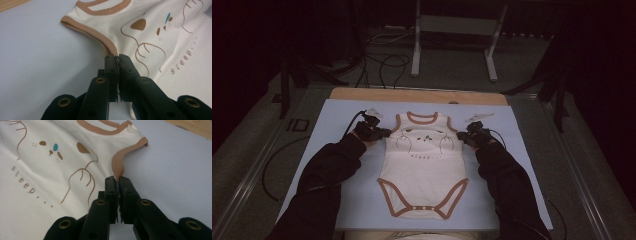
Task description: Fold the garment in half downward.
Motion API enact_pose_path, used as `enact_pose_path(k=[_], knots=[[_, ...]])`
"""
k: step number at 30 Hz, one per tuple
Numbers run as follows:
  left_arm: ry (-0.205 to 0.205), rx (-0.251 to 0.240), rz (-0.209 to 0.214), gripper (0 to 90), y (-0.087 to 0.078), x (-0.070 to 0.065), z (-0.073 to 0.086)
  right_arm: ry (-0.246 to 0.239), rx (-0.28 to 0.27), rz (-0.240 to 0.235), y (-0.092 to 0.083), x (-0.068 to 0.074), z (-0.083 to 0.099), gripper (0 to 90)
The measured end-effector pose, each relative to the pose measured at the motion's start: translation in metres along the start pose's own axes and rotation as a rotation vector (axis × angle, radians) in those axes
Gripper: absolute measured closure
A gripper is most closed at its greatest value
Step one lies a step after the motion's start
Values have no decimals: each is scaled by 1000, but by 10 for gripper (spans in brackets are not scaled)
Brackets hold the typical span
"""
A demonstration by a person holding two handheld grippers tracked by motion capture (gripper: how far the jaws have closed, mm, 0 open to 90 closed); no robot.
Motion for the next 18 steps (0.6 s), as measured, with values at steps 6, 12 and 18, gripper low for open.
enact_pose_path(k=[6, 12, 18], knots=[[20, -8, 17, 868, -13, -8, -2, -20, -19, -14, -12, 8, 2, 864], [52, -7, 32, 868, -23, -17, -2, -41, -31, -27, -27, 17, 6, 864], [74, -5, 51, 868, -31, -28, 1, -45, -39, -47, -42, 21, 13, 863]])
Point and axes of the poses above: each handheld gripper's, and its own axes: y roughly forward along the jaws, z roughly out of its underside, x roughly to its left, the point moved 6 cm from there along y, roughly forward along the jaws, and after that the axes turned 15 degrees about y, right-handed, at the moved point
